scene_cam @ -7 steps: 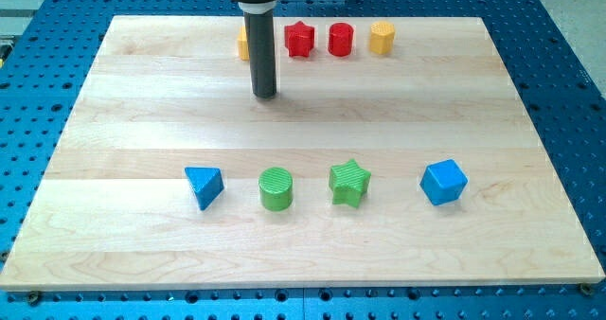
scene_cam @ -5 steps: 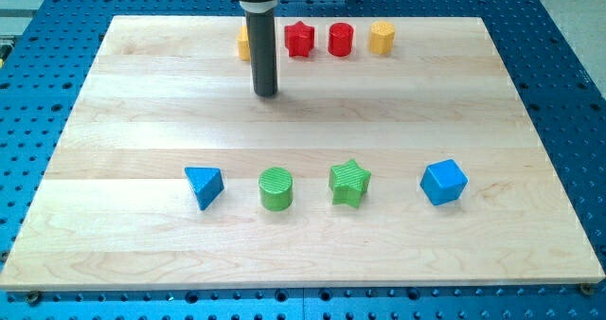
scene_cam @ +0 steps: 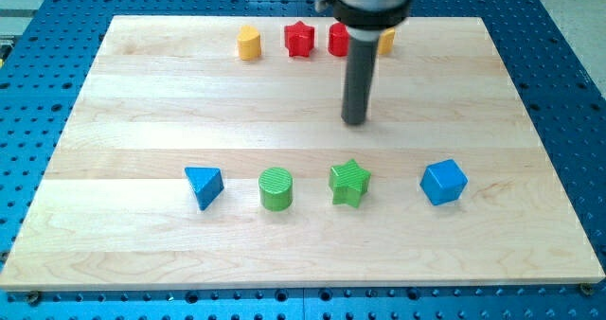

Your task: Place the green star above the cube

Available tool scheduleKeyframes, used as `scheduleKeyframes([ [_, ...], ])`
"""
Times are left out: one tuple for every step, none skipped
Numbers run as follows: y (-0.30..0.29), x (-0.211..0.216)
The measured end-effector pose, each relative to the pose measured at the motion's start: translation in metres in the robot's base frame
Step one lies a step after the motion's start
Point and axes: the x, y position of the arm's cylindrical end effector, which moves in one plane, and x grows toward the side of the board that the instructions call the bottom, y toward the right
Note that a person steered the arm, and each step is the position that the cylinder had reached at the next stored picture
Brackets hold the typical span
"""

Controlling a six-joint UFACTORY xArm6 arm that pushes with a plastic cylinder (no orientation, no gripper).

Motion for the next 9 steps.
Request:
scheduleKeyframes([
  [0.013, 0.059],
  [0.037, 0.089],
  [0.041, 0.116],
  [0.015, 0.143],
  [-0.053, 0.136],
  [-0.060, 0.130],
  [-0.024, 0.102],
  [-0.001, 0.056],
  [0.017, 0.014],
])
